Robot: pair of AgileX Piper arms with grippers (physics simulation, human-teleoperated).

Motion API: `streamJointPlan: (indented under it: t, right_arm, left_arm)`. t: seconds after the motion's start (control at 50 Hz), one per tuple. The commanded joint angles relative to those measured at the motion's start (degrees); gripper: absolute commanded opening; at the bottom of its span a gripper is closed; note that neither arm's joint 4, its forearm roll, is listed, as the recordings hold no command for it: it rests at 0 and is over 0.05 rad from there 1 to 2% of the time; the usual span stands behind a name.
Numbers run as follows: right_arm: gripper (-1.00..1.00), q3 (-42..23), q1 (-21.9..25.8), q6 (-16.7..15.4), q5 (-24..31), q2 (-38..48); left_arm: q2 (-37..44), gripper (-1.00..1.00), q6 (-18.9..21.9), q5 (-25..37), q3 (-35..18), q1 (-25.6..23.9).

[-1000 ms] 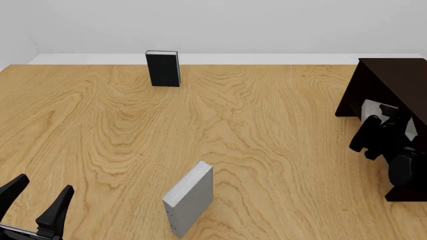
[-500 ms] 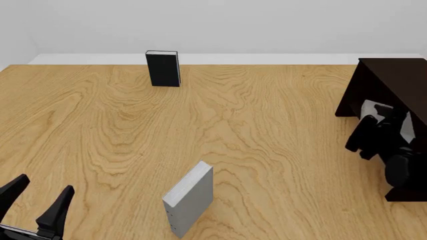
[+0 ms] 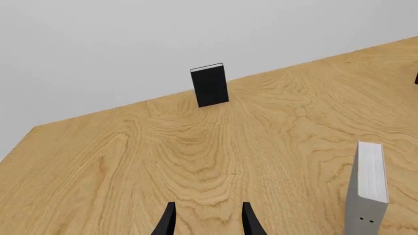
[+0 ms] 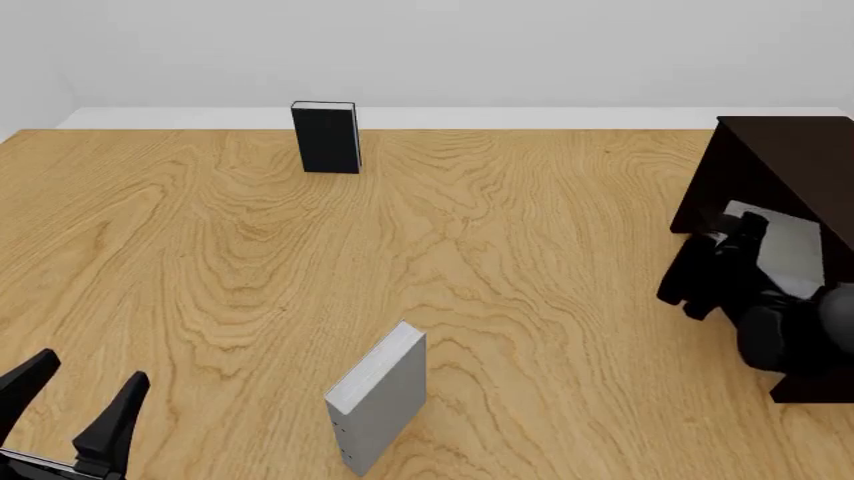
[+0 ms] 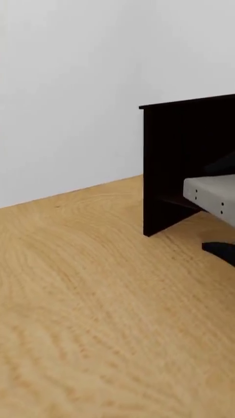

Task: Pick up the book on the right and place it on the cabinet shelf.

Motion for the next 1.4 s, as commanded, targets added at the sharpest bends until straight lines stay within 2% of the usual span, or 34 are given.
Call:
streamJointPlan:
  t: [0.02, 0.66, 1.4]
  right_arm:
    - [1.00, -0.5, 1.4, 0.2, 0.4, 0.3]
    - [1.00, -0.3, 0.1, 0.1, 0.8, -1.8]
    - [1.00, 1.5, -4.7, 1.2, 0.4, -4.3]
  left_arm:
    - [0.0, 1.00, 0.0, 0.0, 0.0, 0.0]
    - [0.0, 1.00, 0.0, 0.3, 0.0, -0.3]
    - [0.0, 1.00, 0.2, 0.4, 0.0, -0.5]
